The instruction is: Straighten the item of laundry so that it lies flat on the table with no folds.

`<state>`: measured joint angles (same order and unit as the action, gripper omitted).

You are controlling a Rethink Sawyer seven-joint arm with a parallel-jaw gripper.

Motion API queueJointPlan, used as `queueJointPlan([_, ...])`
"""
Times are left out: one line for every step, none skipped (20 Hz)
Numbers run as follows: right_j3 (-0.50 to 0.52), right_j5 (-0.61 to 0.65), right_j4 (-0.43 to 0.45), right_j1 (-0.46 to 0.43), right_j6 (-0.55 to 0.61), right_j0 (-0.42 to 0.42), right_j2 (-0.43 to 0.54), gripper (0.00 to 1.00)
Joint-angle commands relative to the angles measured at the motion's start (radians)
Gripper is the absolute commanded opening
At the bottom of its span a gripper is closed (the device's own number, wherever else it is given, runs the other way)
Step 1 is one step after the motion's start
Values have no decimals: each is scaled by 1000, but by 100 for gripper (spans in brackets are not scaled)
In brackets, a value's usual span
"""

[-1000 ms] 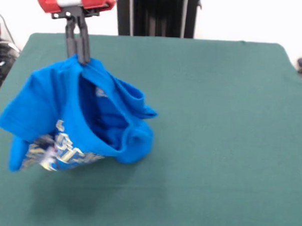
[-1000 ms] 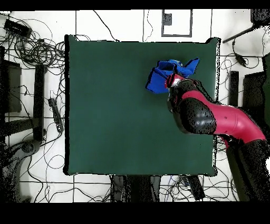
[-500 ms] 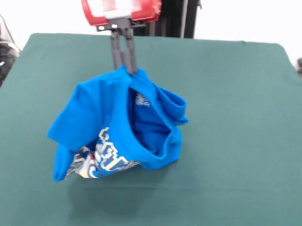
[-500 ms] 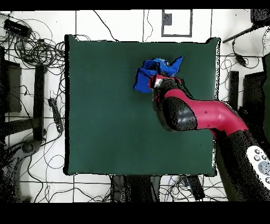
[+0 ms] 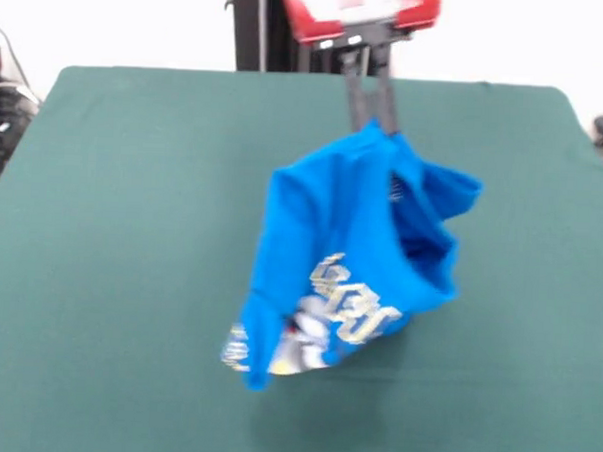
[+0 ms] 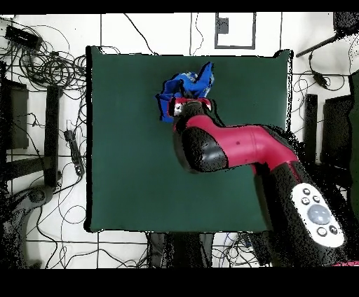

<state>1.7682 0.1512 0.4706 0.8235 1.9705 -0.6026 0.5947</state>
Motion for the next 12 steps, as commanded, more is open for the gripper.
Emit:
queueJointPlan([20, 166, -63, 77, 101, 112, -63, 0])
queueJointPlan([25, 183, -76, 88, 107, 118, -74, 0])
queueJointPlan([30, 200, -89, 98, 113, 125, -85, 0])
queueJointPlan([37, 229, -106, 108, 114, 127, -92, 0])
queueJointPlan([39, 260, -120, 123, 107, 131, -98, 0])
queueJointPlan([47, 272, -128, 139, 101, 133, -106, 0])
queueJointPlan([49, 296, -136, 157, 95, 138, -116, 0])
queueJointPlan([59, 300, -142, 171, 92, 137, -121, 0])
queueJointPlan([64, 306, -146, 184, 89, 138, -124, 0])
queueJointPlan([65, 310, -146, 188, 84, 136, -124, 0])
queueJointPlan([65, 314, -146, 191, 79, 135, -124, 0])
queueJointPlan([63, 316, -153, 191, 85, 136, -128, 0])
